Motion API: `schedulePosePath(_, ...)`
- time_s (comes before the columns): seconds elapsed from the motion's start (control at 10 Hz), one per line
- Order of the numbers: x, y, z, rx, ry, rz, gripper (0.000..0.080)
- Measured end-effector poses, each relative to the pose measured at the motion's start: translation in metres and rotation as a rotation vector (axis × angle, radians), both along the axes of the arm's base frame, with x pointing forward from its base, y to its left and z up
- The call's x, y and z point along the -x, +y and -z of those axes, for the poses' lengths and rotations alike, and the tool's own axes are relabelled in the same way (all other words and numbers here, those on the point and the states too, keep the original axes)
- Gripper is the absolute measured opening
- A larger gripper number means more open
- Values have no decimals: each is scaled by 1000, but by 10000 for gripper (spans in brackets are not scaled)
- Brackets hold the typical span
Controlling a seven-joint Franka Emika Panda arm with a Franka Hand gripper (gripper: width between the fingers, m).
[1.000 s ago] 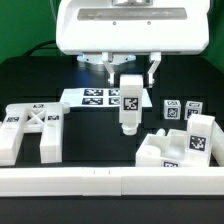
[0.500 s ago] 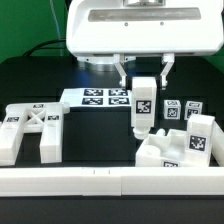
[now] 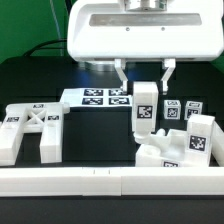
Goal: Assemble chair
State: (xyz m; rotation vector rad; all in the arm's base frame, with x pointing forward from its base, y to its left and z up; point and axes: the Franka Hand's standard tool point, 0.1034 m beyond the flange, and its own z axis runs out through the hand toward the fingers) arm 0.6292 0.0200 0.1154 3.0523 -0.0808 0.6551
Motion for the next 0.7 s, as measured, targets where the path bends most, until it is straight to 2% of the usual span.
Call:
schedulePosePath(0.3,-1,11,6,2,1,-16,290)
schedulePosePath(0.4,-1,11,8,11,-34,-18,290)
schedulePosePath(0.7,4,10,16,15,-21,-20,290)
